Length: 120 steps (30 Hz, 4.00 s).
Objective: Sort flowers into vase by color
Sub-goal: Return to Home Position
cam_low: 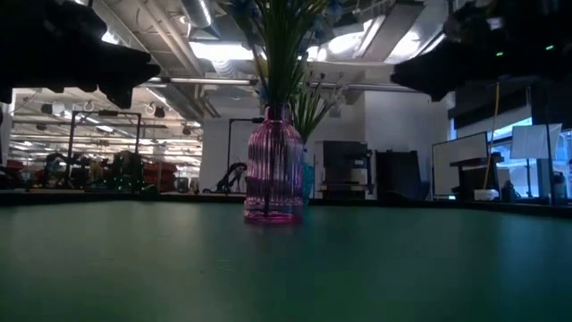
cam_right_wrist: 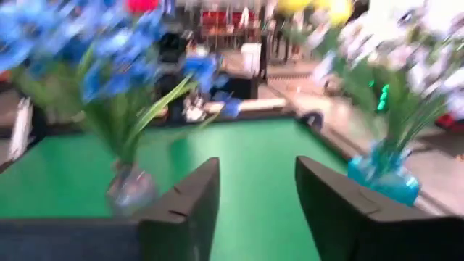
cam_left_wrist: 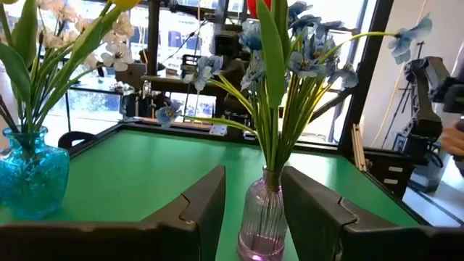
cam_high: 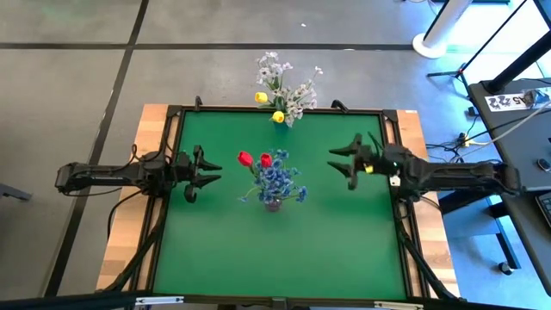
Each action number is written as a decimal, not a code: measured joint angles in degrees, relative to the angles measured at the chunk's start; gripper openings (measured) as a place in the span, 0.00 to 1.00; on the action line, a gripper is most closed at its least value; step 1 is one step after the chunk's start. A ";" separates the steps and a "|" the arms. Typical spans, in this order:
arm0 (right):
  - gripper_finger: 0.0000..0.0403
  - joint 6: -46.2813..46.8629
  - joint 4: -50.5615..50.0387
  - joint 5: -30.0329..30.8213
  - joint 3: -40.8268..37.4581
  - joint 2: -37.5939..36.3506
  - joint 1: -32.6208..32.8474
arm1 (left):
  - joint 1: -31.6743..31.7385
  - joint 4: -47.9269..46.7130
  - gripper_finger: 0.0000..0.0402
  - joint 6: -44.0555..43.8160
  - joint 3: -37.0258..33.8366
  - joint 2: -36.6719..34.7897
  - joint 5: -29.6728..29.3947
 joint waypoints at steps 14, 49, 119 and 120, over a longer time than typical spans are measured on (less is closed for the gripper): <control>0.12 -6.09 -4.24 -8.85 -2.95 -15.00 -11.18 | 0.00 -3.39 0.33 -0.04 0.00 0.09 -1.76; 0.06 10.86 -25.61 3.74 -13.56 -26.75 -11.16 | -0.02 -3.19 0.33 -0.18 0.02 0.13 -1.84; 0.06 10.85 -26.41 3.54 -13.49 -25.87 -11.16 | 0.00 -3.21 0.33 -0.13 0.02 0.17 -1.84; 0.06 10.83 -26.41 3.54 -13.49 -25.87 -11.16 | 0.00 -3.19 0.33 -0.13 0.02 0.17 -1.82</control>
